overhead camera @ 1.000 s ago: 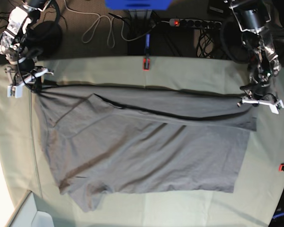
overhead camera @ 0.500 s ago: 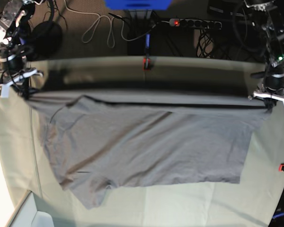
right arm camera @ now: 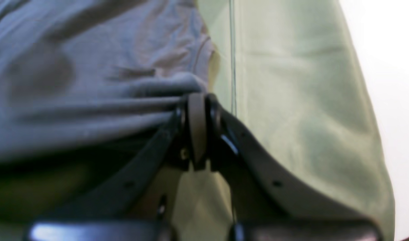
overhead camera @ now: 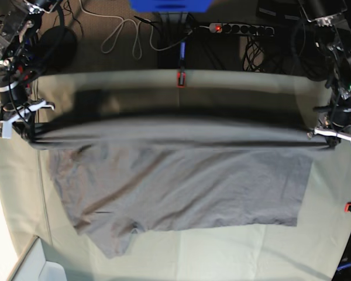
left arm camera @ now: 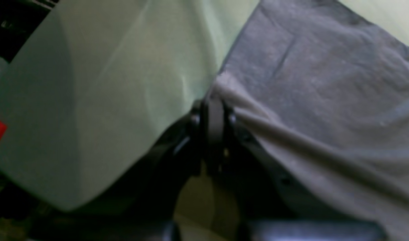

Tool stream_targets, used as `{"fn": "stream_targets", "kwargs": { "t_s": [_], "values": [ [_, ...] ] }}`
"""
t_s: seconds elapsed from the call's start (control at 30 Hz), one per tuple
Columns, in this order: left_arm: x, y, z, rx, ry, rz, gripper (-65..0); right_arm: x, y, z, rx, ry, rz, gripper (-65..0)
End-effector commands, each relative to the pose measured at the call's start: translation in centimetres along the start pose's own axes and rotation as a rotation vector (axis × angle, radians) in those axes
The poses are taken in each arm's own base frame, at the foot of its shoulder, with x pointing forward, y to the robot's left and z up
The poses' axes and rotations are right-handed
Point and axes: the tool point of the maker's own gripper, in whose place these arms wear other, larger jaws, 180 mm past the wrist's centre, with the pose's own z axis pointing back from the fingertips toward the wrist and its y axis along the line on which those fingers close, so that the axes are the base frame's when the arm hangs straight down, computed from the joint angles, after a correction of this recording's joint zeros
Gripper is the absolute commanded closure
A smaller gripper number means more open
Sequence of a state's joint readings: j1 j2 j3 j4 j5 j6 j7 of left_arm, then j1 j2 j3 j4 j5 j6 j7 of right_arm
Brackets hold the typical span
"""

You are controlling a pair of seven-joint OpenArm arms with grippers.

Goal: Layout the t-shirt on the table in an organized manner, then fold the t-shirt properly
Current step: 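Lift the held edge with both grippers and fold it over the shirt, then release the folded edge from both grippers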

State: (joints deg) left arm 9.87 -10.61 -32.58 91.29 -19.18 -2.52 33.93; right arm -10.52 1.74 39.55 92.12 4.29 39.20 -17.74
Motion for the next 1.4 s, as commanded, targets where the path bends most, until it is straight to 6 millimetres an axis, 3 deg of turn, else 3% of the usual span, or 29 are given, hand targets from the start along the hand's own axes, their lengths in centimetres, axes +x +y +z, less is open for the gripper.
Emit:
{"fn": "stream_targets", "kwargs": {
  "t_s": [0.0, 0.1, 0.5, 0.77, 1.2, 1.3, 1.37],
  "values": [
    [1.8, 0.4, 0.3, 0.012, -0.056, -0.010, 0.0, 1.3, -0.3, 0.3, 0.003, -0.047, 0.014, 0.0],
    [1.5, 0.5, 0.3, 0.015, -0.046, -0.011, 0.0, -0.8, -0.2, 1.2, 0.008, 0.002, 0.010, 0.0],
    [-5.4, 3.7, 1.5, 0.073, 0.119, -0.038, 0.0, -10.8, 0.6, 4.1, 0.024, 0.232, -0.103, 0.0],
    [-7.1, 4.4, 2.7, 0.083, 0.157, -0.050, 0.0, -11.8, 0.4, 5.1, 0.018, 0.258, -0.100, 0.0],
    [-7.0, 4.5, 2.8, 0.081, 0.157, -0.056, -0.3, -11.9, 0.4, 5.2, 0.017, 0.261, -0.098, -0.1],
    [-7.1, 4.1, 2.8, 0.062, 0.159, -0.062, -7.4, -11.8, 0.3, 5.2, 0.016, 0.262, -0.093, -8.9],
    [-7.1, 3.6, 2.8, 0.041, 0.158, -0.072, -16.5, -11.8, 0.2, 5.2, 0.016, 0.262, -0.092, -16.8]
  ]
}}
